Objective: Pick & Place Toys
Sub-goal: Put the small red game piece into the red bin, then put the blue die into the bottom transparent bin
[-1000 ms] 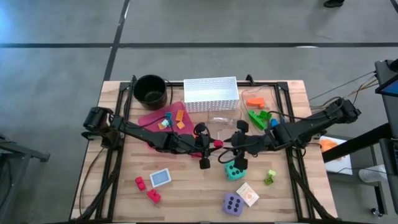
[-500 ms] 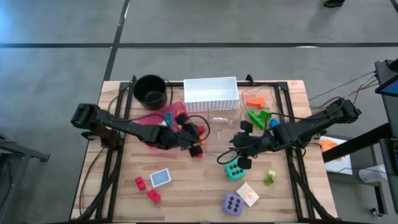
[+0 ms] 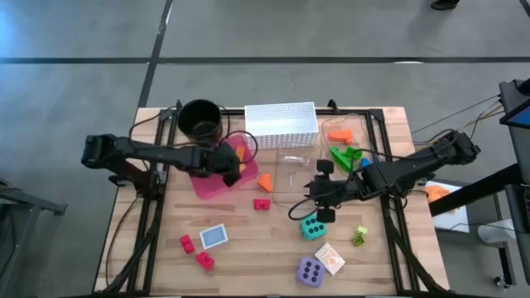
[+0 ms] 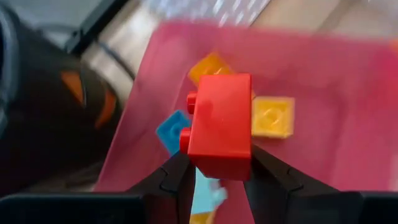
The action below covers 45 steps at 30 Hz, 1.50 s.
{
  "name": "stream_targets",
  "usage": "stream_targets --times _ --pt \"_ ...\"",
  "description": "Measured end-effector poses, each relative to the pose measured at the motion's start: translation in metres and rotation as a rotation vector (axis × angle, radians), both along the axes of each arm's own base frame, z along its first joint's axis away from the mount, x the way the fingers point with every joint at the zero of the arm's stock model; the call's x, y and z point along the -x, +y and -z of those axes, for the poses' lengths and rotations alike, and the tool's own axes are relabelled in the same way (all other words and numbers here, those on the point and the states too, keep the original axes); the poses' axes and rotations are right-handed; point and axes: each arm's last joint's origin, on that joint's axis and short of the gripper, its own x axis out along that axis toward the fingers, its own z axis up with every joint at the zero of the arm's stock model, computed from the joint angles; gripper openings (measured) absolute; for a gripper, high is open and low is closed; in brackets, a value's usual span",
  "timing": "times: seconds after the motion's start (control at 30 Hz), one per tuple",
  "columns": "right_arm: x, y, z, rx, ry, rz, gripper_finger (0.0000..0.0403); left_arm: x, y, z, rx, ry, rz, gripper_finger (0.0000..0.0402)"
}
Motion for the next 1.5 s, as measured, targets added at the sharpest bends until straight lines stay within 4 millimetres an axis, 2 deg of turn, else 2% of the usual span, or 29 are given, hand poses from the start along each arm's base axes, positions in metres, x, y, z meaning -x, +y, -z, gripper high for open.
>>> stream_targets --times 0.2,0.33,0.53,0.67,0.83,0.97,1.13,1.3,1.5 --pt "-0.006 0.0 -0.005 0.004 -0.07 -0.019 0.0121 0.014 0.014 0.027 0.046 0.018 -0.052 0.0124" --pt "-0.011 0.0 -0.001 0.01 -0.052 -0.033 0.0121 0.019 0.018 0.035 0.07 0.032 -0.065 0.0125" --pt "-0.022 -0.003 0.016 0.033 0.016 -0.019 0.0121 0.017 0.018 0.033 0.076 0.037 -0.032 0.0129" --pt "-0.03 -0.007 0.025 0.017 0.049 0.012 0.0121 0.015 0.019 0.03 0.083 0.038 0.0 0.0151" --pt "-0.039 -0.007 0.018 -0.034 0.044 -0.013 0.0121 0.014 0.019 0.029 0.082 0.037 0.009 0.0199" --pt "-0.038 -0.007 0.009 -0.02 0.068 -0.018 0.0121 0.016 0.019 0.022 0.08 0.006 0.01 0.0228" --pt "-0.027 -0.009 -0.01 -0.016 0.157 0.007 0.0121 0.013 0.013 -0.006 0.1 -0.118 0.047 0.0242" --pt "-0.011 -0.004 -0.023 -0.053 0.187 0.043 0.0121 0.008 -0.001 -0.034 0.149 -0.317 0.149 0.0242" --pt "0.026 0.002 -0.018 -0.112 0.165 0.05 0.0121 0.005 -0.029 -0.038 0.19 -0.38 0.278 0.0242"
